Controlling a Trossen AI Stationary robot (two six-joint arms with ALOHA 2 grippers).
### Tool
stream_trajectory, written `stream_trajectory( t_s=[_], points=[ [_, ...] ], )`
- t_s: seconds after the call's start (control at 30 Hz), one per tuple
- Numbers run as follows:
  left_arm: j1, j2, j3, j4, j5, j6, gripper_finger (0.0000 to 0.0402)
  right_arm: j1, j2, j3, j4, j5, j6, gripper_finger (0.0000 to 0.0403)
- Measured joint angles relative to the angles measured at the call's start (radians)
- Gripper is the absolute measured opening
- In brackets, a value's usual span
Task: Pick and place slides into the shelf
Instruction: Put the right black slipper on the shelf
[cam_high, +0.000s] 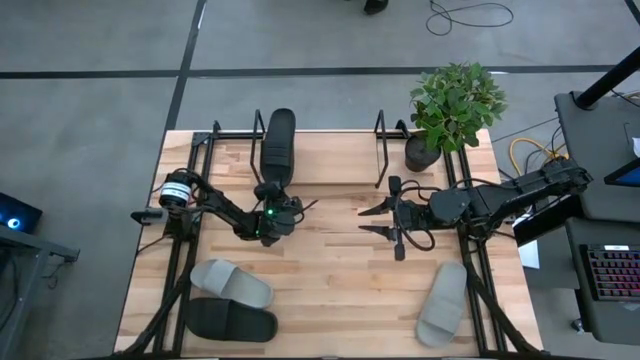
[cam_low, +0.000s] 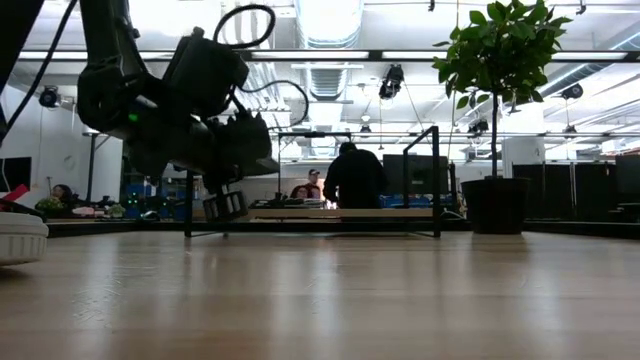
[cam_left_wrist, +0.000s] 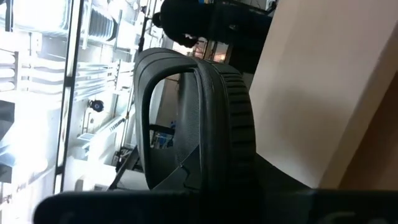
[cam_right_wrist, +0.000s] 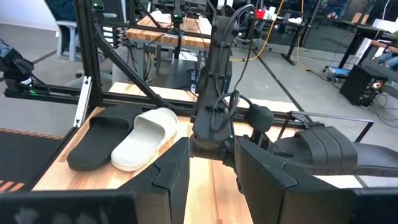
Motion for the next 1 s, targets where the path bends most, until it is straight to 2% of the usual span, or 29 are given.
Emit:
stream_trajectory(
  t_s=[0.4,0.87,1.0],
  points=[
    [0.001,0.077,-0.001,0.001,0.001,-0.001,0.0023,0.0,0.0,0.0,-0.001,0.0,0.007,0.0121],
    [0.022,0.076,-0.003,0.003,0.015,-0.004,0.0023,0.0,0.0,-0.006,0.0,0.0,0.008,0.0121],
    [0.021,0.075,-0.003,0.003,0.017,-0.004,0.0046,0.0,0.0,-0.006,0.0,0.0,0.008,0.0121]
  ],
)
